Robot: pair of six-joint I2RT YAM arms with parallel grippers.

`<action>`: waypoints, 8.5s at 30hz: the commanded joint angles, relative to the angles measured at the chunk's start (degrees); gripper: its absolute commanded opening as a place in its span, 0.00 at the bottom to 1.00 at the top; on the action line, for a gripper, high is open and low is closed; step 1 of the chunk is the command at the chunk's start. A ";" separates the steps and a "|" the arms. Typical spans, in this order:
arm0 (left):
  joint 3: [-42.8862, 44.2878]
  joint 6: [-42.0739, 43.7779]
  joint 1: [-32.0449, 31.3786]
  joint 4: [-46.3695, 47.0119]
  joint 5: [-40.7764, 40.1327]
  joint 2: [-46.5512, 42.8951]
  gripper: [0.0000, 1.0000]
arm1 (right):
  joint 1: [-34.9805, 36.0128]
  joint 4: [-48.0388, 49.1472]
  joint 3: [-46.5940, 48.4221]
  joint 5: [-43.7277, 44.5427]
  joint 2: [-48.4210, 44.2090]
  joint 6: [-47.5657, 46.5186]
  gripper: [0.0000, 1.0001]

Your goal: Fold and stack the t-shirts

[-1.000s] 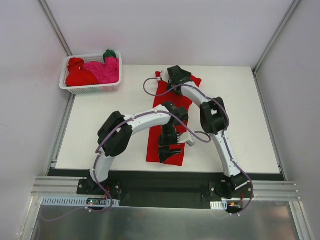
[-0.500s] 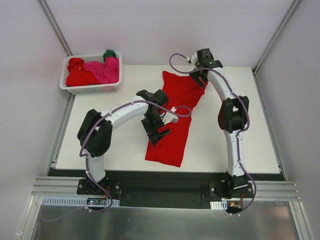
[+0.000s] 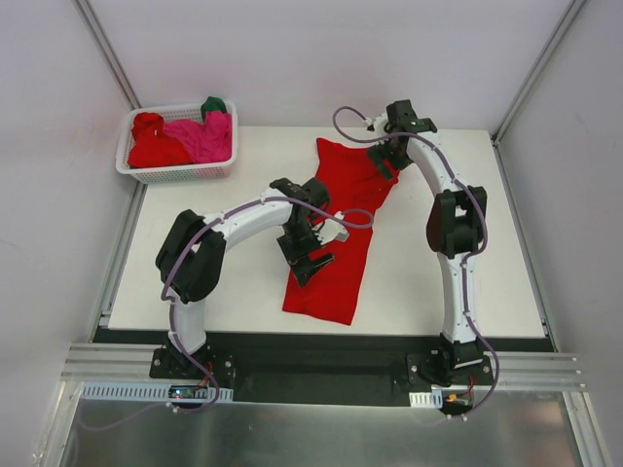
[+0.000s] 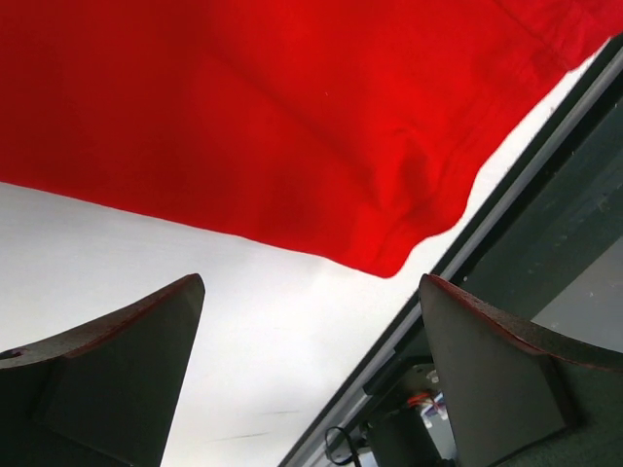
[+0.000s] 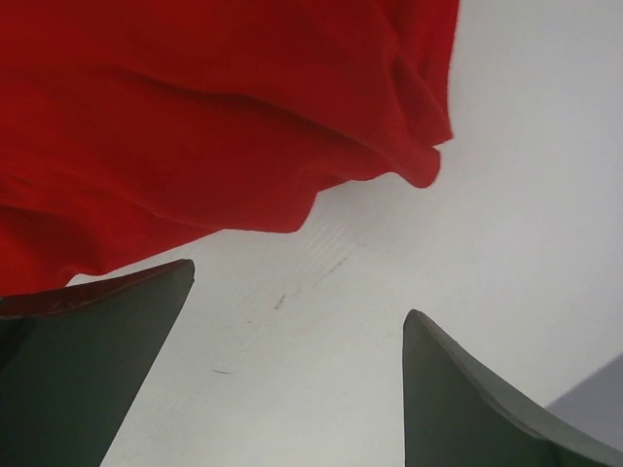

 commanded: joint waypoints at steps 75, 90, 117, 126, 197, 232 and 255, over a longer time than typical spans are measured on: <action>4.60 3.79 -3.55 -6.22 0.80 2.55 0.91 | 0.92 11.91 4.37 1.78 -1.68 -5.56 0.96; 2.93 3.88 -4.16 -6.13 0.80 1.49 0.90 | -0.13 8.22 -0.11 3.71 3.32 -5.12 0.96; 4.25 4.32 -4.95 -6.04 1.24 2.81 0.89 | -0.75 1.79 2.52 2.03 -0.28 -3.71 0.96; 4.33 4.32 -5.22 -5.96 0.89 2.99 0.89 | 0.57 8.23 0.49 2.12 3.39 -3.53 0.96; 0.92 4.59 -6.45 -6.14 23.57 4.67 0.89 | 6.02 38.09 2.88 12.68 20.11 -29.98 0.96; 19.11 -1.57 18.25 -1.91 -2.89 -1.93 0.95 | 8.74 -17.01 -31.72 -16.68 -35.43 2.88 0.96; 15.59 -2.19 20.36 -1.91 -4.29 1.85 0.96 | 10.32 -31.15 -15.75 -41.81 -14.60 -8.01 0.96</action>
